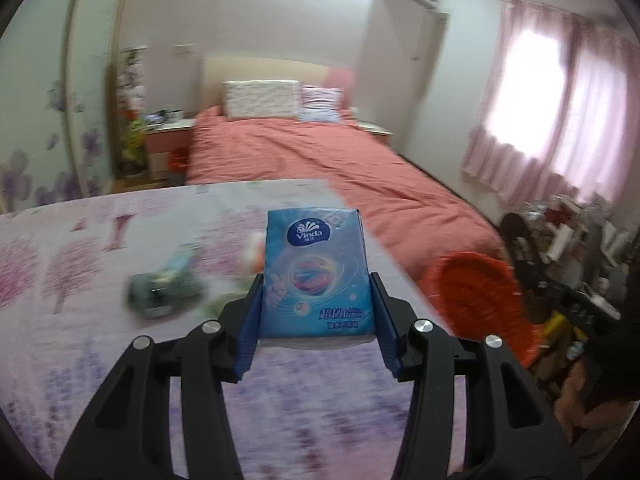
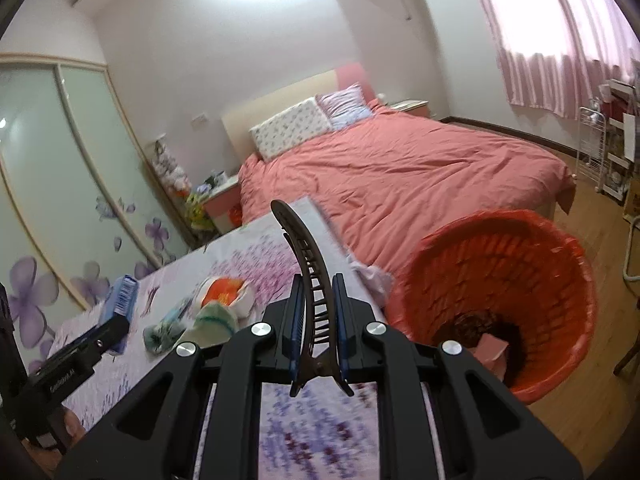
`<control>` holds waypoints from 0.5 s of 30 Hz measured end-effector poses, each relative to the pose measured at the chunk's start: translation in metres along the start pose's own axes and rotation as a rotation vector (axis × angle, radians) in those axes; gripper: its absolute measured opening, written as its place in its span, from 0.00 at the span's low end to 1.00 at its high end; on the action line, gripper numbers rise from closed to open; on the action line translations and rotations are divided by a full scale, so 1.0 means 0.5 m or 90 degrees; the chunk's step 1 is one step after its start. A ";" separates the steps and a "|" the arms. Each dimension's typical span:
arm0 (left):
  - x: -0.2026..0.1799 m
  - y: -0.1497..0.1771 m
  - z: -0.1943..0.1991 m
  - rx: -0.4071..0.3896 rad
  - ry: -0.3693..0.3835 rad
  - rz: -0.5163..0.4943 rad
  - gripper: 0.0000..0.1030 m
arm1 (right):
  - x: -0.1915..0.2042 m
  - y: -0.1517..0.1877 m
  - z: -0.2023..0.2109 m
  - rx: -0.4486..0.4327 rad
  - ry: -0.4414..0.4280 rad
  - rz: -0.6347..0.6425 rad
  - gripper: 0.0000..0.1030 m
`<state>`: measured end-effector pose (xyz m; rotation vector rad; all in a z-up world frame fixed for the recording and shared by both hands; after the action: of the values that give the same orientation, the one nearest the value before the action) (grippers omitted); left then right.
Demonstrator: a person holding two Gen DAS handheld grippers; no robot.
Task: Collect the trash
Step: 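Carry the tissue pack and hair clip into the orange basket and open both tools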
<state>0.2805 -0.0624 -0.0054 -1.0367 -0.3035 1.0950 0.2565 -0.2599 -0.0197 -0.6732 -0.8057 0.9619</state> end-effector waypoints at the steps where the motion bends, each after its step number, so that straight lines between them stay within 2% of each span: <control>1: -0.019 -0.003 -0.010 0.001 0.013 -0.006 0.48 | -0.016 -0.007 0.002 -0.005 0.006 -0.006 0.14; 6: -0.155 -0.011 -0.086 0.014 0.087 -0.042 0.48 | -0.100 -0.032 -0.007 -0.013 0.029 -0.046 0.14; 10: -0.234 -0.002 -0.162 0.040 0.131 -0.056 0.48 | -0.163 -0.044 -0.025 -0.014 0.042 -0.075 0.14; 15: -0.311 0.019 -0.254 0.072 0.162 -0.072 0.48 | -0.235 -0.055 -0.061 -0.012 0.049 -0.116 0.14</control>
<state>0.2856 -0.2607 -0.0377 -1.0325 -0.0930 0.8573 0.2541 -0.3811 -0.0479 -0.6375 -0.7951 0.7596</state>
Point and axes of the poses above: each gripper's, at about its wrist camera, not at the fingertips, and z roughly against the way its jaws point, x to its left, y to its underside, the point moved 9 cm from there along -z, roughly the way its jaws point, and after that the axes turned 9 degrees about y, right-handed, at the moved point
